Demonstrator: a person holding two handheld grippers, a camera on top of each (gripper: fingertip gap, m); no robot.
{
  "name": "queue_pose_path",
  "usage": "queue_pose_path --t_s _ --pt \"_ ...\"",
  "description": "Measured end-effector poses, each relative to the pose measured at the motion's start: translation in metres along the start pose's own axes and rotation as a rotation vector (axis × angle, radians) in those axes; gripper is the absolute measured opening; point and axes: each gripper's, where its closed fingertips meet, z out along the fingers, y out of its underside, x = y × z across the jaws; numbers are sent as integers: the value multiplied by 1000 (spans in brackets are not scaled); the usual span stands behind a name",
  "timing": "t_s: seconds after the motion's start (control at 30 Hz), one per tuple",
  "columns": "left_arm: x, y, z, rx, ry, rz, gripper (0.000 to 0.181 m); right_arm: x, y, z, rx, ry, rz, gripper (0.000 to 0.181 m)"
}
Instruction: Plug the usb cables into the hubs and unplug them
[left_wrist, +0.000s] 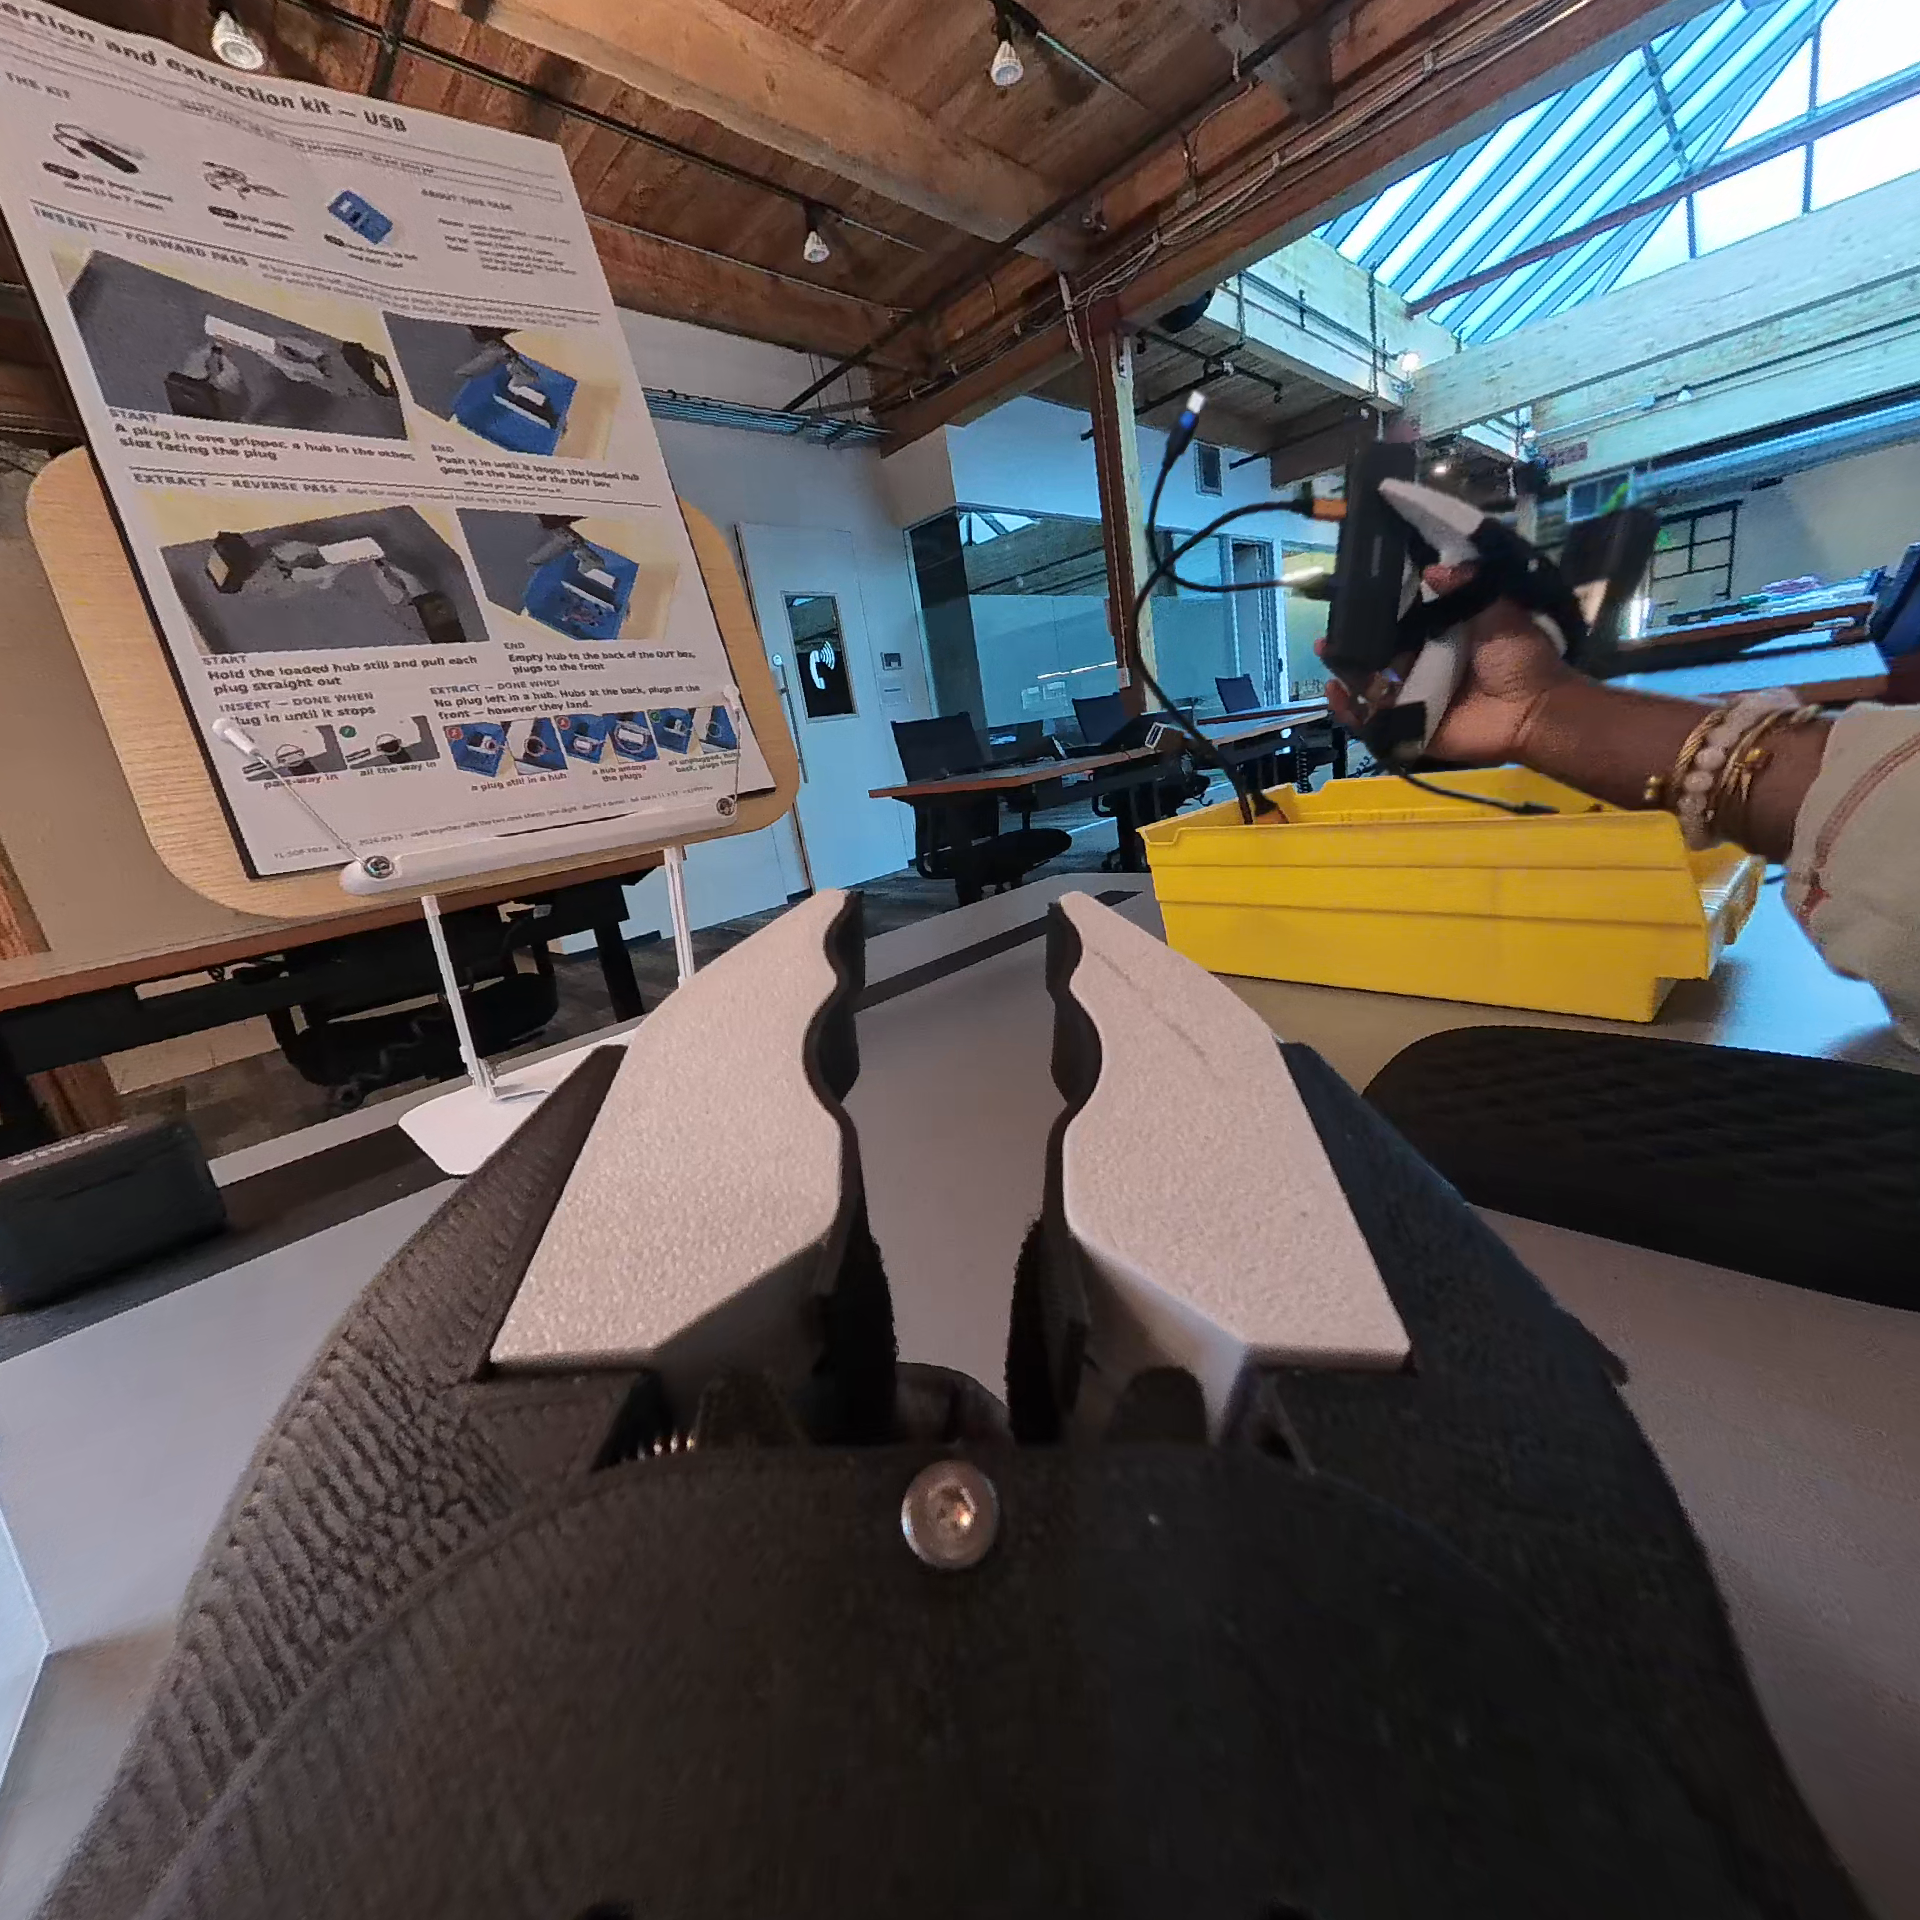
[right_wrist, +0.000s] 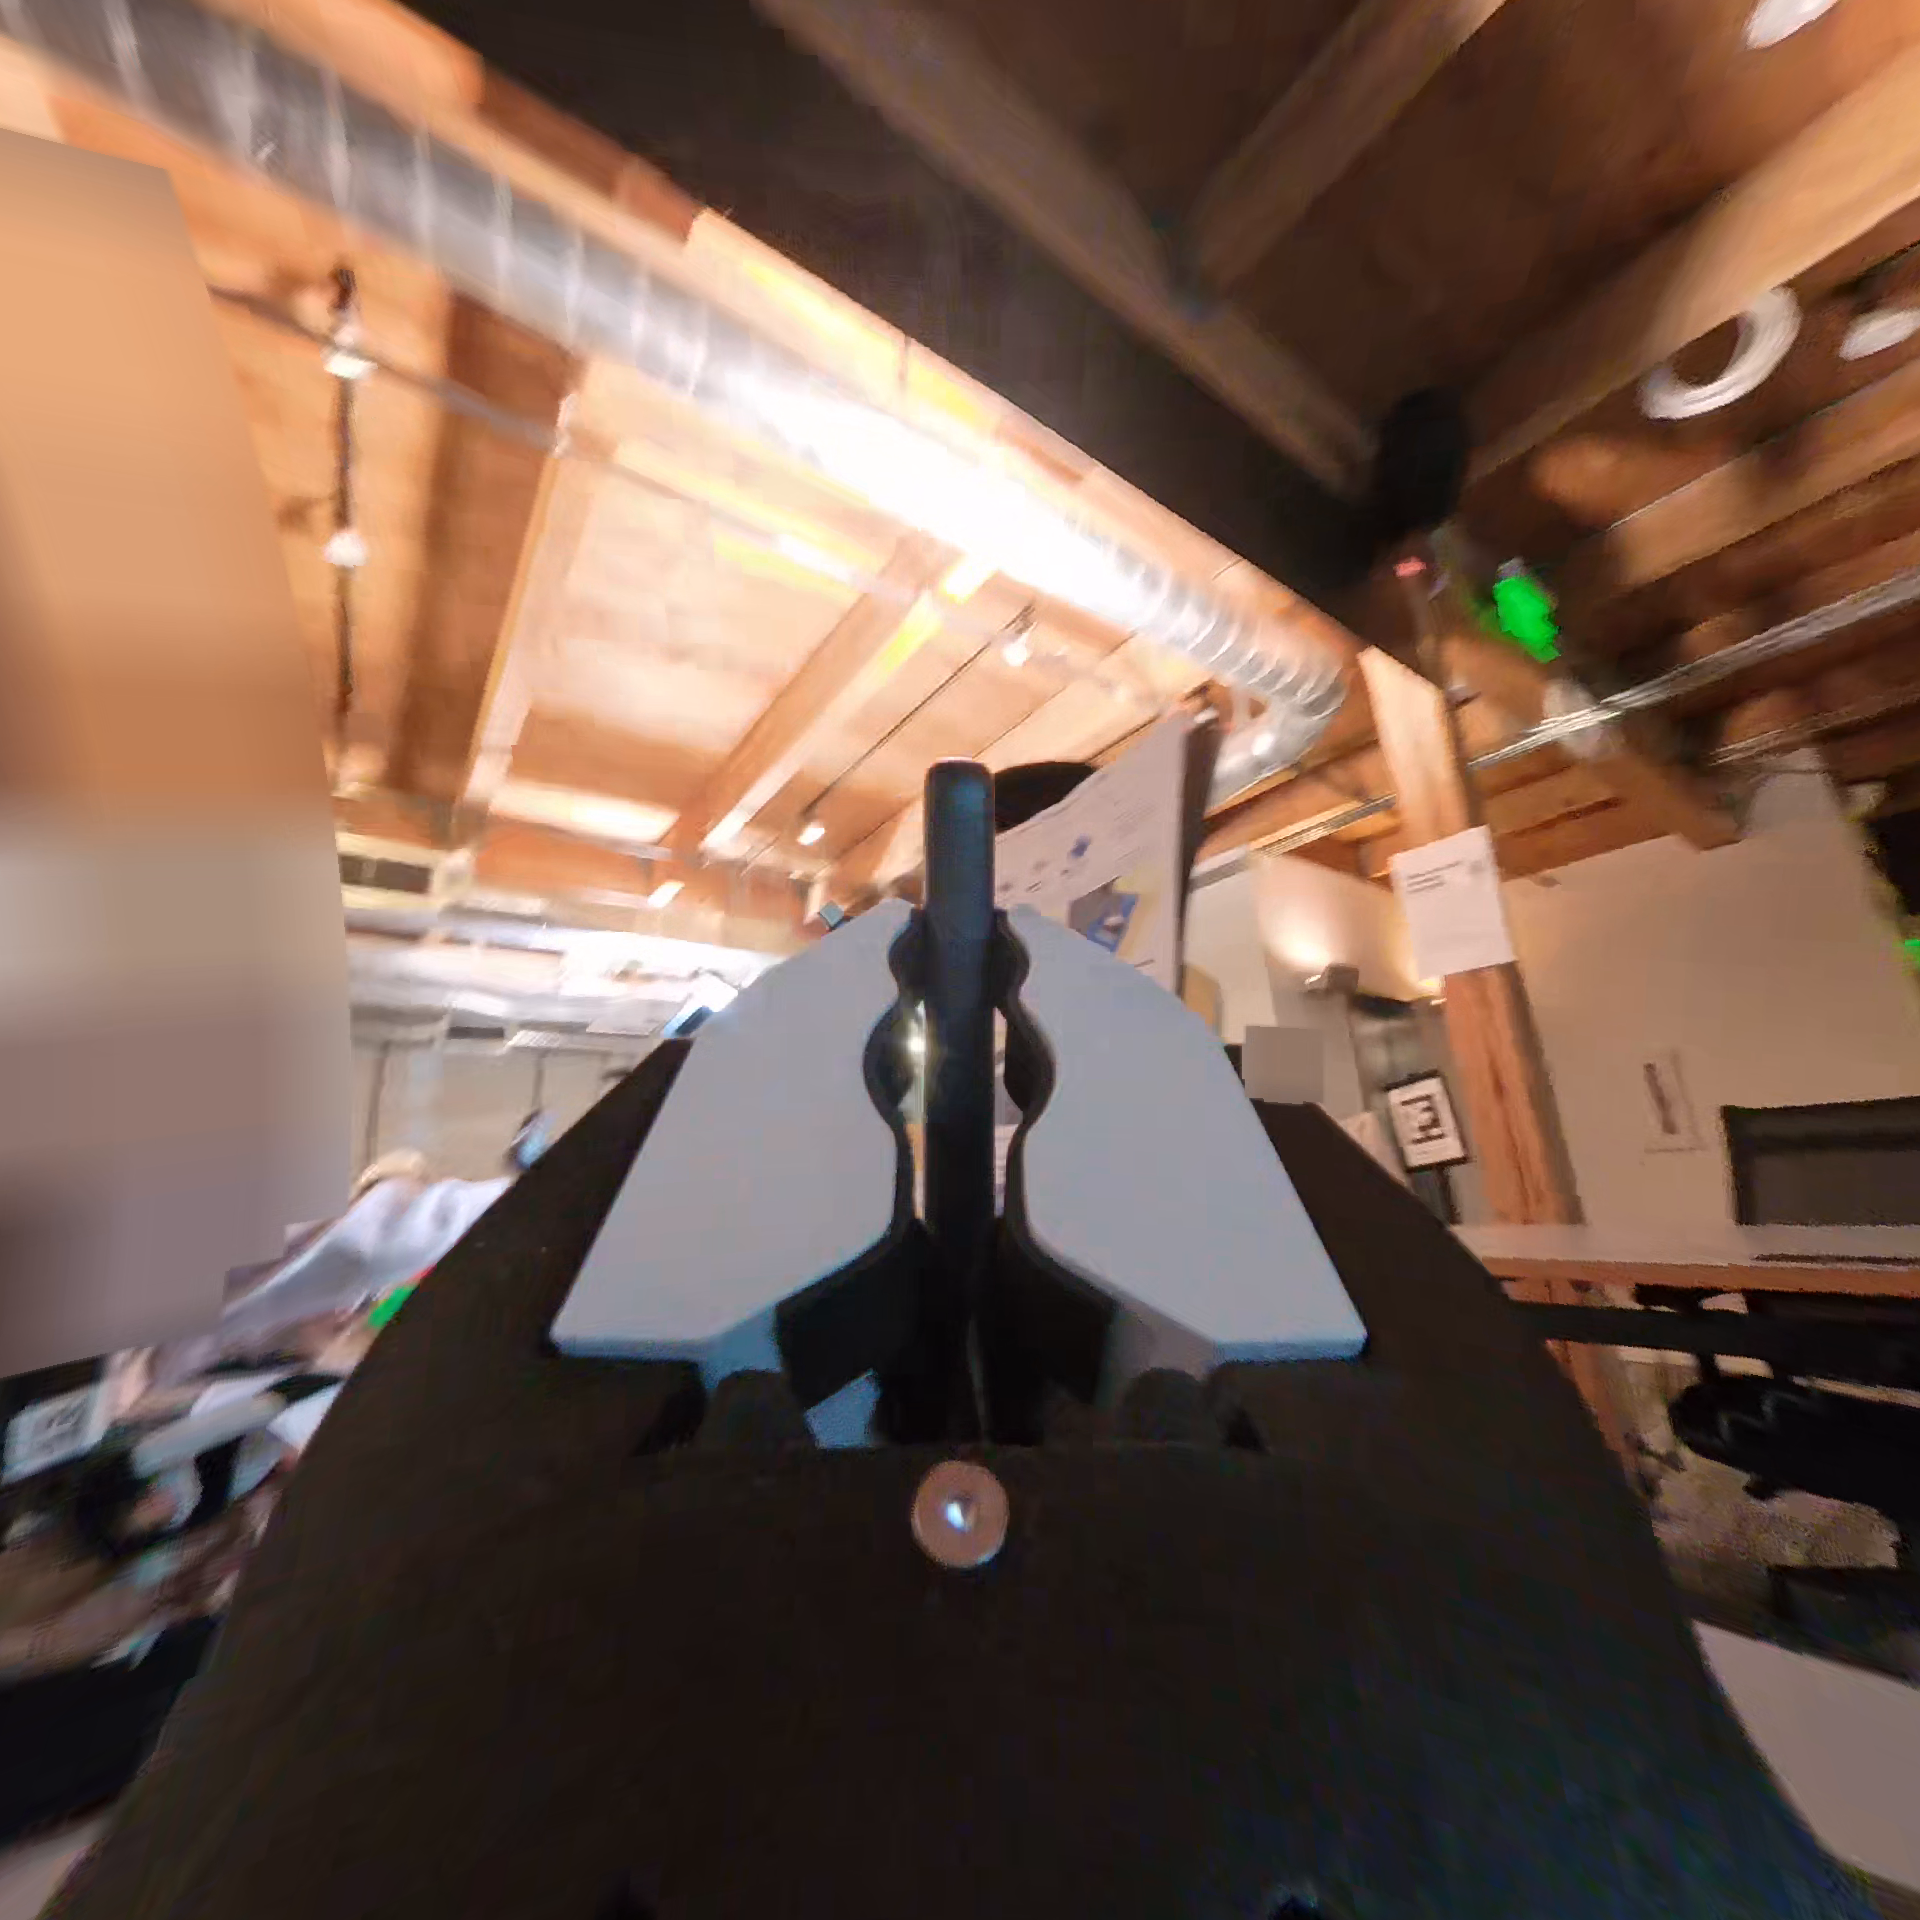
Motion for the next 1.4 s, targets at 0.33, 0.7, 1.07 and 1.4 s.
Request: queue_pose_path --t_s 0.33,0.7,1.07,1.4 --pt "0 0 -1 2 3 -4 33 50 37 -80 -393 611 -64 13" --pt "1 -1 -1 4 6 6 33 52 52 -118 -1178 884 -328 22" --pt "6 -3 0 0 19 39 33 46 102 -238 -2044 953 -167 5" --pt "6 2 1 -23 23 54 33 25 57 -175 -1727 941 -476 49"
